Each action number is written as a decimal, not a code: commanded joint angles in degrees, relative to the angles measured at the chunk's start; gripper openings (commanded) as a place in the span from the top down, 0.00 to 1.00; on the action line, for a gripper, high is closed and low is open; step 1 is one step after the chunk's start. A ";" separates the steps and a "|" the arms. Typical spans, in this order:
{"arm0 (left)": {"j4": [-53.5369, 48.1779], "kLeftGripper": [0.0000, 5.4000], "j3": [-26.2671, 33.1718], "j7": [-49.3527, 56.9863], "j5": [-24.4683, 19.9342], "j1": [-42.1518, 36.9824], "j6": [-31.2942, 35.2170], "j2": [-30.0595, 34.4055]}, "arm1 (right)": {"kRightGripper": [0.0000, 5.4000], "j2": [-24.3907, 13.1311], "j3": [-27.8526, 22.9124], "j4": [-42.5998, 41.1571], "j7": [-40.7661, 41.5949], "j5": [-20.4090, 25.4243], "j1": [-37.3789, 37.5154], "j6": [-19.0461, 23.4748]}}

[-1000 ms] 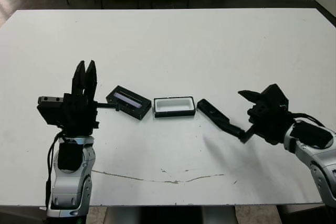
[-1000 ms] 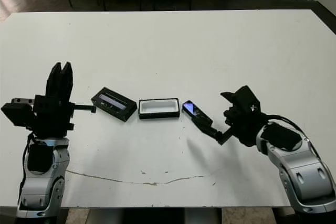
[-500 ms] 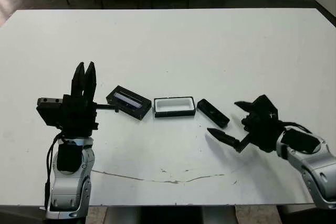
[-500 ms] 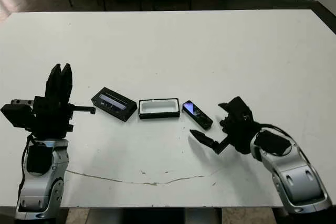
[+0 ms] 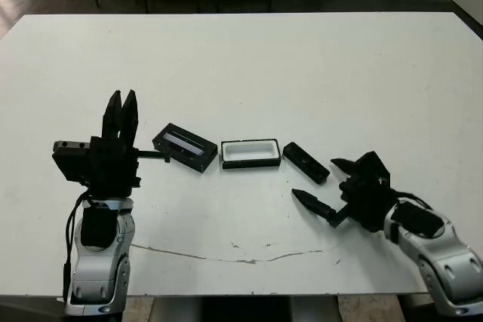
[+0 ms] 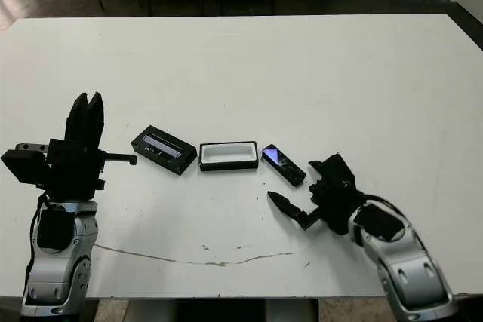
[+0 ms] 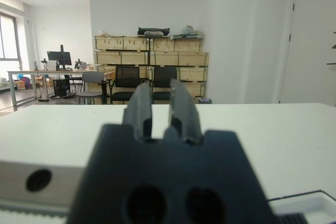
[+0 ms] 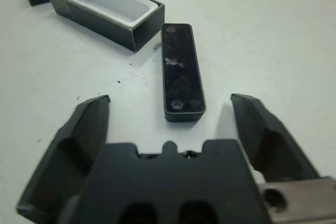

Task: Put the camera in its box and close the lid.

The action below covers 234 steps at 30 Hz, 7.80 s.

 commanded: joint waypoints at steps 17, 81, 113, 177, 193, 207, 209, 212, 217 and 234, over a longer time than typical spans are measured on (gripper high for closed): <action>0.61 1.00 -0.04 -0.03 -0.29 1.13 1.14 0.24 | 0.98 4.80 -1.62 2.69 -4.84 -1.46 3.17 -3.26; -0.38 1.00 -1.12 0.99 0.83 1.25 2.73 0.07 | 1.00 -0.40 9.14 69.92 63.66 -5.83 -58.99 -21.29; -0.74 1.00 -1.02 1.34 1.08 1.91 2.62 -0.04 | 1.00 2.06 10.73 69.18 57.31 -12.38 -56.98 -27.02; -0.78 1.00 -1.25 1.31 1.35 2.29 2.43 -0.61 | 0.01 1.08 -4.71 30.88 28.93 -3.28 -41.19 -13.46; -3.37 1.00 1.20 -17.31 -1.89 -16.27 26.28 22.93 | 0.58 -0.44 -5.97 16.47 16.62 -1.52 -22.95 -12.62; 26.84 1.00 -29.46 -49.47 17.39 -52.51 30.65 33.21 | 1.00 -2.54 -5.65 14.29 18.24 2.91 -21.87 -8.71; 30.79 1.00 -32.07 -51.47 19.65 -55.55 30.13 31.34 | 1.00 -2.94 -5.53 13.99 18.33 3.02 -21.50 -8.51; 35.47 1.00 -35.29 -52.74 22.88 -57.93 28.78 28.62 | 1.00 -3.42 -5.61 13.94 18.68 3.83 -21.09 -7.73; 41.67 1.00 -40.12 -54.91 27.21 -59.12 26.90 23.82 | 1.00 -4.01 -5.58 13.26 18.40 4.15 -20.54 -7.06; 45.48 1.00 -49.06 -64.17 37.44 -58.48 17.97 20.10 | 1.00 -3.72 -5.88 12.00 17.61 5.86 -18.21 -6.77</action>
